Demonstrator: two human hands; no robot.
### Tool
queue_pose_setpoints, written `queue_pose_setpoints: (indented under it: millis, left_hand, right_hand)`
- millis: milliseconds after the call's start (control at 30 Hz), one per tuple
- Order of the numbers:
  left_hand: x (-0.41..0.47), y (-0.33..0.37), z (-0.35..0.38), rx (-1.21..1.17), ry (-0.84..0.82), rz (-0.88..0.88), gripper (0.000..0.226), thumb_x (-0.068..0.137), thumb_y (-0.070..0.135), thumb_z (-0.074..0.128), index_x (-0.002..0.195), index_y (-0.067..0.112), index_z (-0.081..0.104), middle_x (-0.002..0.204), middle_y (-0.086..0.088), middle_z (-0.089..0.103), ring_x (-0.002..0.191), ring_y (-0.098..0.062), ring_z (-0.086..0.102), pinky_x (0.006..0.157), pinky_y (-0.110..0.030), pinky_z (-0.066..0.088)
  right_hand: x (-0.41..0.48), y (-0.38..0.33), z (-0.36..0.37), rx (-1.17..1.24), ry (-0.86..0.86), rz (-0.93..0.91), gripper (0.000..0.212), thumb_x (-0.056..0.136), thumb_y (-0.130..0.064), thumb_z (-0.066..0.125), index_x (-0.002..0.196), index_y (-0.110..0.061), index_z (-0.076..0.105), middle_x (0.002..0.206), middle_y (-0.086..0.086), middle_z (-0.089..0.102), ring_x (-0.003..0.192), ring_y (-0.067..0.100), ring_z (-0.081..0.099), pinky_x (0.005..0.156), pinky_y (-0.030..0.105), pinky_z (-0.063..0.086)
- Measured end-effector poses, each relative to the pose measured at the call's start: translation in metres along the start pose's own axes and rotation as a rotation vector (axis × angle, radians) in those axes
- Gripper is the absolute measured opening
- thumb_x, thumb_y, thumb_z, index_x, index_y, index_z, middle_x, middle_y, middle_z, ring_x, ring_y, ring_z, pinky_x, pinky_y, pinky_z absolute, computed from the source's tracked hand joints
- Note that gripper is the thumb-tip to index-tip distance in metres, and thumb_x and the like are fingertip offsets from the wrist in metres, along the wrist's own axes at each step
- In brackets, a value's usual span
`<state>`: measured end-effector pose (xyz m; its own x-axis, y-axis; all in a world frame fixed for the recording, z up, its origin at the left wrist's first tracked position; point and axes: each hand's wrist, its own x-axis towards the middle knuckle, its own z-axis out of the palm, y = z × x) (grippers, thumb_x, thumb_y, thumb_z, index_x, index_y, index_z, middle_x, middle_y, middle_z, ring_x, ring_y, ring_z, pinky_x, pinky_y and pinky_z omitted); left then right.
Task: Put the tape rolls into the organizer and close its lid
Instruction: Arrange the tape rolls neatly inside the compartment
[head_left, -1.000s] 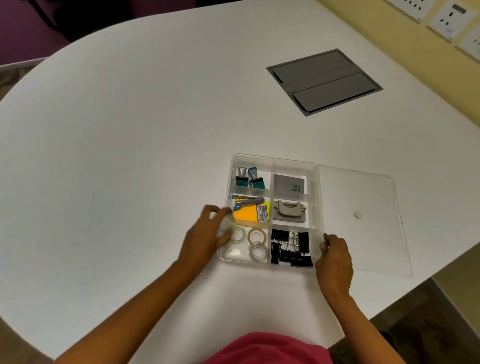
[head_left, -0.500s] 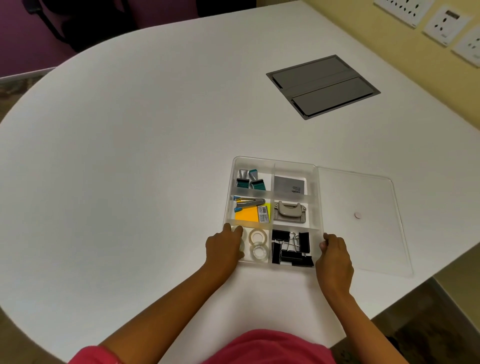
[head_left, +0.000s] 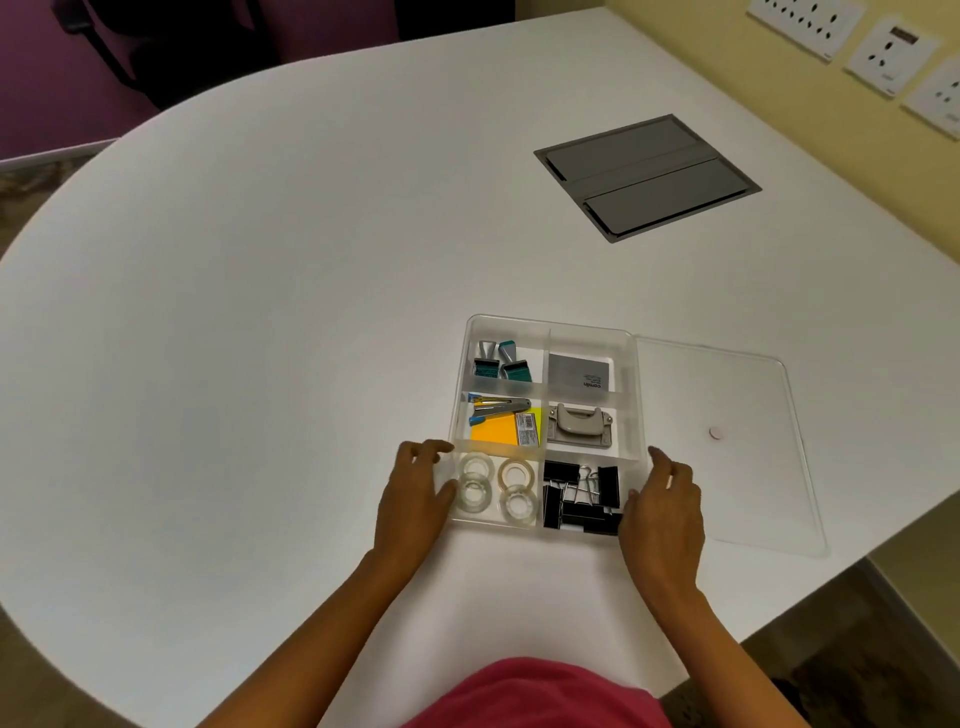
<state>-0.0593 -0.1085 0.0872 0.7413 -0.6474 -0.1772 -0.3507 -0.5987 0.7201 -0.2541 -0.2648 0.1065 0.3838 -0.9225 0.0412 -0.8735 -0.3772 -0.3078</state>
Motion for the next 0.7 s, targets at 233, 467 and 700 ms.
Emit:
queue_pose_setpoints:
  millis: [233, 467, 700]
  left_hand:
    - [-0.009, -0.013, -0.001, -0.487, -0.121, -0.433, 0.019, 0.086, 0.014, 0.066, 0.105, 0.009, 0.062, 0.093, -0.006, 0.063, 0.069, -0.017, 0.062, 0.055, -0.022, 0.055]
    - [-0.012, -0.012, 0.006, -0.515, -0.117, -0.478, 0.013, 0.087, 0.012, 0.064, 0.099, 0.009, 0.06, 0.08, -0.001, 0.06, 0.065, -0.014, 0.06, 0.054, -0.022, 0.054]
    - [-0.016, -0.016, 0.006, -0.522, -0.113, -0.497, 0.006, 0.087, 0.018, 0.065, 0.091, 0.016, 0.061, 0.079, -0.001, 0.063, 0.07, -0.016, 0.062, 0.056, -0.025, 0.053]
  right_hand:
    - [-0.024, -0.053, 0.008, 0.171, -0.094, -0.469, 0.03, 0.072, 0.012, 0.068, 0.098, -0.005, 0.066, 0.085, 0.011, 0.069, 0.075, 0.028, 0.06, 0.056, 0.033, 0.049]
    - [-0.017, -0.085, 0.032, -0.378, -0.469, -0.627, 0.023, 0.084, 0.001, 0.056, 0.105, -0.006, 0.062, 0.107, 0.013, 0.066, 0.102, 0.03, 0.054, 0.083, 0.036, 0.042]
    - [-0.024, -0.092, 0.024, -0.331, -0.264, -0.525, 0.041, 0.033, 0.0, 0.09, 0.07, -0.006, 0.072, 0.063, 0.01, 0.071, 0.061, 0.025, 0.065, 0.052, 0.028, 0.052]
